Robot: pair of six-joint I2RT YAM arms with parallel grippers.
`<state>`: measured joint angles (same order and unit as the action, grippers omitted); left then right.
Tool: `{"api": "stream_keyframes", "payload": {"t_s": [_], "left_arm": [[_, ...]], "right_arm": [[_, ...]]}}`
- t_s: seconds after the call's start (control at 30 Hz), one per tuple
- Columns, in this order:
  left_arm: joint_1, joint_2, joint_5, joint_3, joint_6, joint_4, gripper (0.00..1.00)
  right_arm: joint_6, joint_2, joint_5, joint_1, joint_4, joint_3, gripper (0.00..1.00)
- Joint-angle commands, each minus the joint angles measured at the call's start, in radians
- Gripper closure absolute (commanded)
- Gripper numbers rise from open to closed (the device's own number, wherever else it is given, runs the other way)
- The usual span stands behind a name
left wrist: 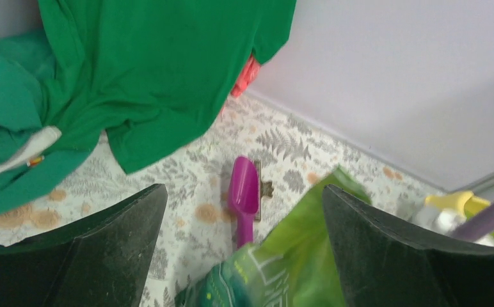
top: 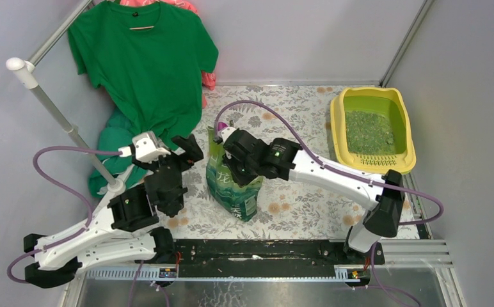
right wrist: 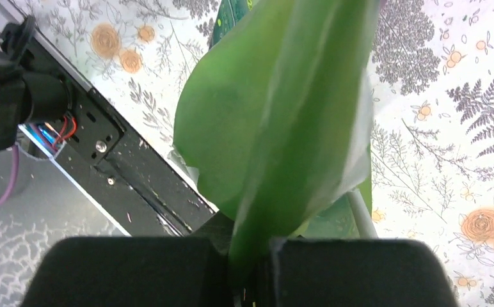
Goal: Fill the litter box with clean litter
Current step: Adjust the cat litter bag at the center of the board.
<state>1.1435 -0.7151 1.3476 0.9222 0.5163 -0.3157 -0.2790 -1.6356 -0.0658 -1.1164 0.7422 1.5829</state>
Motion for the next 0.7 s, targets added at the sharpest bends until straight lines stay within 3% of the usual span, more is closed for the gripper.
{"api": "stream_keyframes", "payload": {"t_s": [0.0,0.23,0.4,0.47,0.67], "left_arm": [[-0.006,0.013,-0.062,-0.066,0.415,-0.342,0.02],[-0.005,0.050,-0.180,-0.228,0.579,-0.383,0.10],[-0.004,0.052,-0.217,-0.286,0.632,-0.382,0.12],[0.000,0.057,-0.223,-0.291,0.641,-0.384,0.13],[0.009,0.105,-0.216,-0.288,0.681,-0.451,0.15]], "right_arm": [[-0.053,-0.064,-0.099,0.001,-0.177,0.191,1.00],[0.025,-0.205,-0.072,0.000,0.020,0.463,0.98],[0.134,-0.202,-0.043,-0.001,0.179,0.487,0.64],[0.156,-0.195,-0.032,0.001,0.216,0.476,0.55],[0.176,-0.205,0.005,0.001,0.225,0.419,0.48]]}}
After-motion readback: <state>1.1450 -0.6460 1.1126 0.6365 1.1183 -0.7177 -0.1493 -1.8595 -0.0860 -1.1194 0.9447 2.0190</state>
